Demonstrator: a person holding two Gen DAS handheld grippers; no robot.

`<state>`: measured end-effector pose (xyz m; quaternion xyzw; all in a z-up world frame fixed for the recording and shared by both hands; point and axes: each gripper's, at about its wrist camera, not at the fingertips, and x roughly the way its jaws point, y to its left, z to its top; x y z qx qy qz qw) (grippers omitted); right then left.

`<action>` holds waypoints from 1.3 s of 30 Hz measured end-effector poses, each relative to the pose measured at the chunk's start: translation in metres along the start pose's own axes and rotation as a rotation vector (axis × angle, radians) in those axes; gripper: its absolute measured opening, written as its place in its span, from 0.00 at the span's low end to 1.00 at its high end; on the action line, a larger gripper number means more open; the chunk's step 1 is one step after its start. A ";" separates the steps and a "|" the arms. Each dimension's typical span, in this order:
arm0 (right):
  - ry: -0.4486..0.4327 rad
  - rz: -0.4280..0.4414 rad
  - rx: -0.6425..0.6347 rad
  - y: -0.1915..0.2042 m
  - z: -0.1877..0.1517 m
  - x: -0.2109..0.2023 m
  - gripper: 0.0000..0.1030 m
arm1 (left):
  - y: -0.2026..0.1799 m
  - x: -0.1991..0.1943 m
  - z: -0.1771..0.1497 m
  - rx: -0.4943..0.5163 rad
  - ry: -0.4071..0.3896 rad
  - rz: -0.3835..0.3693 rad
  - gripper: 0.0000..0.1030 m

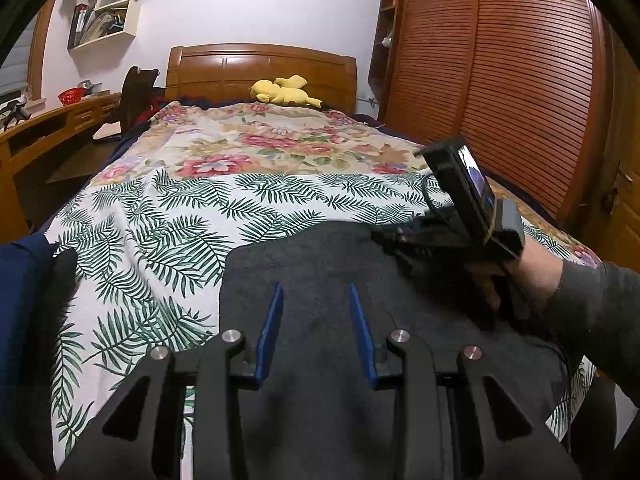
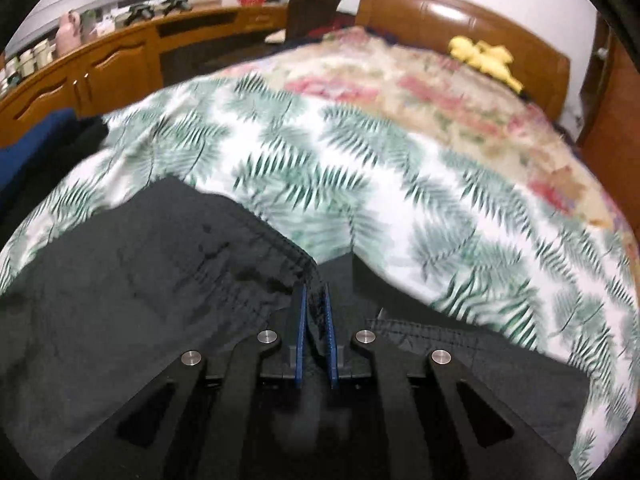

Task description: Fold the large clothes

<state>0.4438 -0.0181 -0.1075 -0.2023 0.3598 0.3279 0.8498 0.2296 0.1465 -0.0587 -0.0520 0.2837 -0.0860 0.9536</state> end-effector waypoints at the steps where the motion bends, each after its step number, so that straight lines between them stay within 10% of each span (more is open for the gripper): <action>1: -0.003 -0.005 -0.005 0.001 0.006 0.001 0.05 | 0.000 0.000 0.000 0.000 0.000 0.001 0.31; 8: 0.072 -0.031 0.029 -0.006 0.015 0.017 0.10 | -0.005 0.002 0.005 0.003 -0.004 -0.011 0.31; 12: 0.055 -0.019 0.071 -0.022 0.010 -0.014 0.45 | -0.014 0.004 0.008 0.015 -0.005 -0.026 0.31; 26: 0.138 -0.264 0.215 -0.154 -0.064 -0.073 0.45 | -0.063 0.017 0.005 0.096 0.025 -0.099 0.31; 39: 0.234 -0.277 0.381 -0.203 -0.118 -0.042 0.45 | -0.070 0.031 0.003 0.110 0.054 -0.106 0.31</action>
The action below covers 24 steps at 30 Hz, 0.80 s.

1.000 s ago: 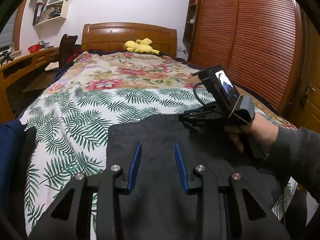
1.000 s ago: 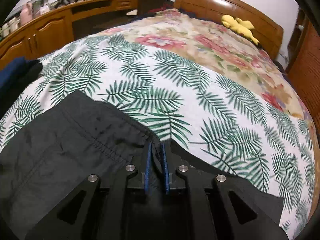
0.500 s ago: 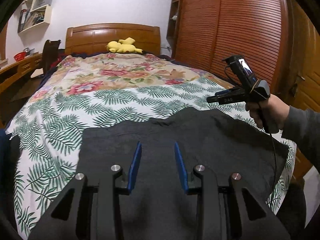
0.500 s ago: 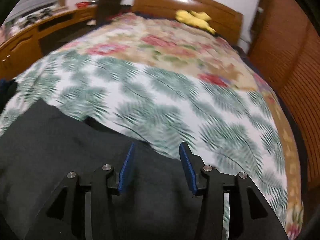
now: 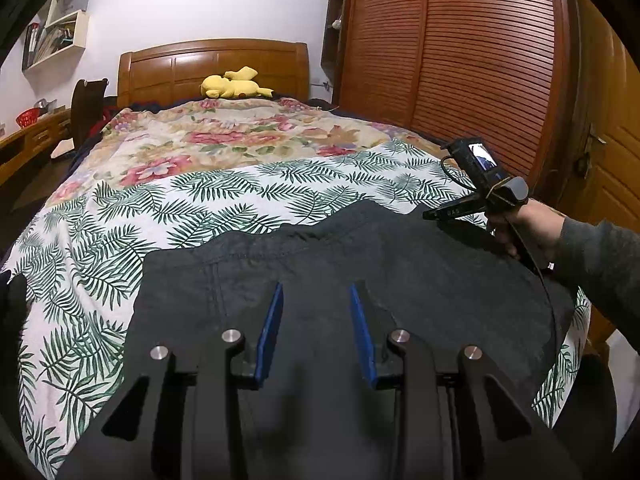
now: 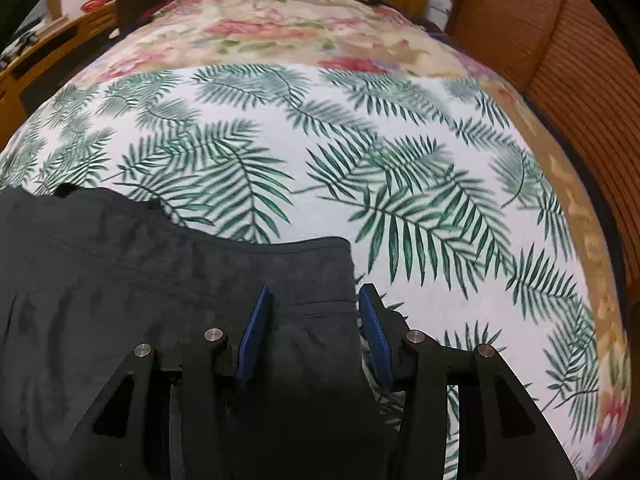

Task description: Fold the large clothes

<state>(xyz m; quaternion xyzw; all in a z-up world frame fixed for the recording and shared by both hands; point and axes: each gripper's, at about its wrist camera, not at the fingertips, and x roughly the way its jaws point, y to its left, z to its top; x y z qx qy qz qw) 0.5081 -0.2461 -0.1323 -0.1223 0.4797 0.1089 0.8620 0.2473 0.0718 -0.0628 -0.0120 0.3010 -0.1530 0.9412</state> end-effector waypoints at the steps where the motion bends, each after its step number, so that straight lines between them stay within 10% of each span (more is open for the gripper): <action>1: 0.012 0.011 0.020 -0.004 0.000 0.005 0.46 | 0.000 0.000 0.000 0.000 0.001 0.000 0.31; 16: 0.056 0.045 0.118 -0.023 0.000 0.024 0.52 | -0.001 0.004 -0.003 0.001 0.013 0.000 0.31; 21: 0.016 0.026 0.032 -0.006 0.001 0.013 0.11 | -0.001 0.003 -0.002 0.002 0.013 0.001 0.31; 24: -0.048 0.010 -0.002 -0.001 0.004 -0.002 0.06 | -0.001 0.003 -0.003 0.003 0.014 0.002 0.31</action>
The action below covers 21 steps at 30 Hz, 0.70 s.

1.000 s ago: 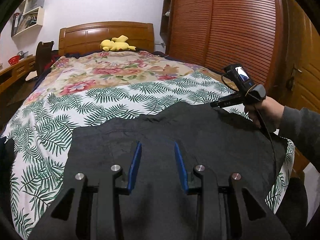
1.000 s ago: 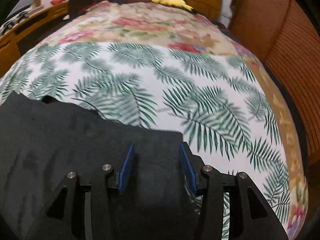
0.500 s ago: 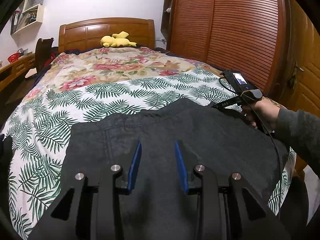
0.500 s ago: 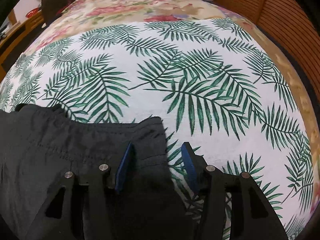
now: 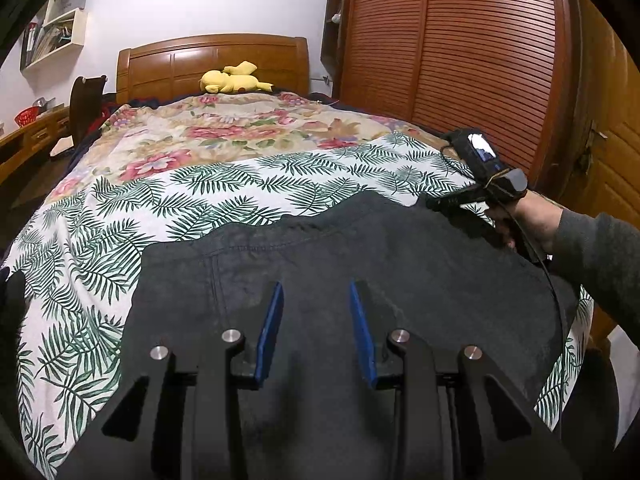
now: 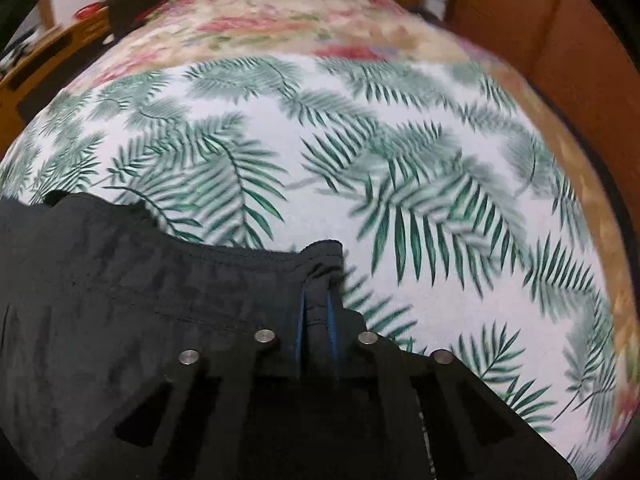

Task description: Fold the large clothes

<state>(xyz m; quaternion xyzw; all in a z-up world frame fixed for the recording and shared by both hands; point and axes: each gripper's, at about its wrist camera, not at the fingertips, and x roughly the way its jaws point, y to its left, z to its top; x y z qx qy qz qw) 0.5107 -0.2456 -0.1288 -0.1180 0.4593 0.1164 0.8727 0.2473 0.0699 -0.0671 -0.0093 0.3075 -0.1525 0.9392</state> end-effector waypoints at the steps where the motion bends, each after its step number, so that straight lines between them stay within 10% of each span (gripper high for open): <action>1: -0.017 -0.001 0.010 -0.002 0.002 -0.005 0.06 | 0.000 0.000 -0.001 0.001 -0.001 0.000 0.31; 13: -0.014 -0.117 0.058 -0.020 0.014 -0.011 0.06 | -0.001 -0.007 -0.003 0.006 -0.009 -0.004 0.31; 21: -0.064 -0.125 0.032 -0.010 -0.014 -0.052 0.25 | -0.008 -0.020 -0.005 0.019 -0.022 -0.019 0.32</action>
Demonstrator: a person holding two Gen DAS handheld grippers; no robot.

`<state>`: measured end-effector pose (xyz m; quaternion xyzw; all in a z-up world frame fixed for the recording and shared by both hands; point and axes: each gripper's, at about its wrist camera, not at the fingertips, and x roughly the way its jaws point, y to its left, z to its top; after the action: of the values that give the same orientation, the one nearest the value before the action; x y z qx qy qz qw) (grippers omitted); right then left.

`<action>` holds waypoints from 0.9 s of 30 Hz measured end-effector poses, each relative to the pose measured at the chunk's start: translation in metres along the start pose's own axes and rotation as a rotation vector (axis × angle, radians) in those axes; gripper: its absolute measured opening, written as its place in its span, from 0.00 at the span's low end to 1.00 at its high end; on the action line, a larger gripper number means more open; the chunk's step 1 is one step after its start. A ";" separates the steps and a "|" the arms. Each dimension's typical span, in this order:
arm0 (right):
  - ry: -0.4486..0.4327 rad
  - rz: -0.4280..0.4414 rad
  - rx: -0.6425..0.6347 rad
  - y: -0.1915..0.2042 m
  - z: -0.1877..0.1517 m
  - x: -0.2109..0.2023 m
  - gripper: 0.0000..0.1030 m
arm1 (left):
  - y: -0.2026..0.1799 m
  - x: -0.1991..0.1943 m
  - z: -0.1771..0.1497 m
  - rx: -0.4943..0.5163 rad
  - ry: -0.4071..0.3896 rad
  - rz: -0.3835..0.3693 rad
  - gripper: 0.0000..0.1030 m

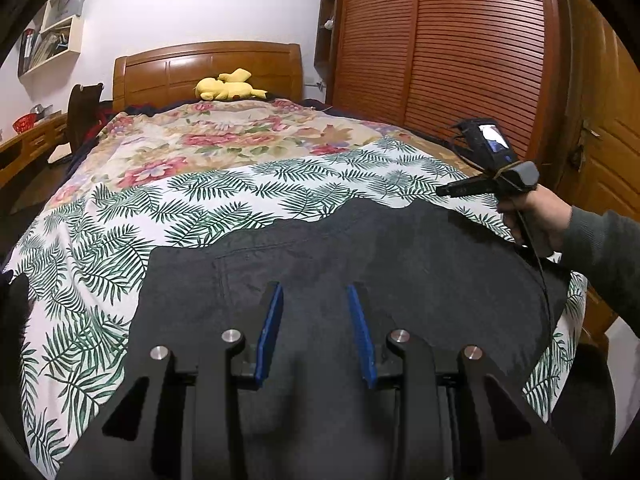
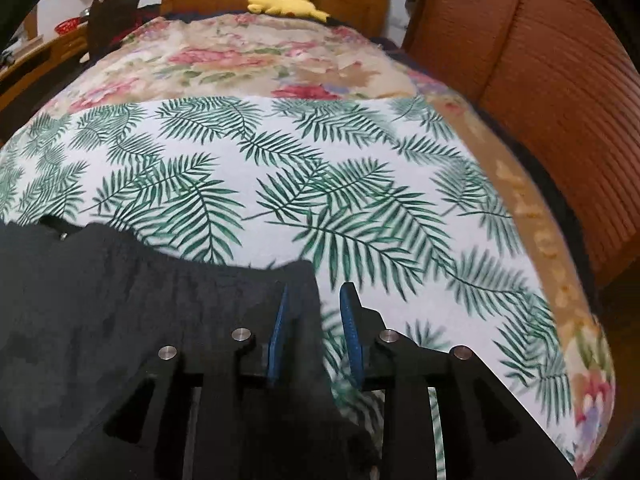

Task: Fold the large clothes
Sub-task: 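Grasp the folded black jacket's edge with the right tool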

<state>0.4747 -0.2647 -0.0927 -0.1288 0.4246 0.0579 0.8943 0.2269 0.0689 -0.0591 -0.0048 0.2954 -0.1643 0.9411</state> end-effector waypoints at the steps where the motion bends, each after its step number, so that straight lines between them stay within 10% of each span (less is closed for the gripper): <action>1: -0.011 0.001 -0.001 -0.001 -0.005 -0.008 0.27 | -0.002 -0.002 -0.001 0.002 -0.003 -0.003 0.31; 13: -0.075 0.098 0.013 -0.009 -0.098 -0.101 0.53 | -0.038 -0.019 -0.016 0.037 0.002 -0.033 0.31; 27: -0.041 0.164 -0.032 0.001 -0.176 -0.145 0.57 | -0.086 -0.042 -0.047 0.020 0.017 -0.053 0.31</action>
<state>0.2519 -0.3119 -0.0871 -0.1065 0.4145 0.1402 0.8929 0.1419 0.0051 -0.0657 -0.0017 0.3016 -0.1920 0.9339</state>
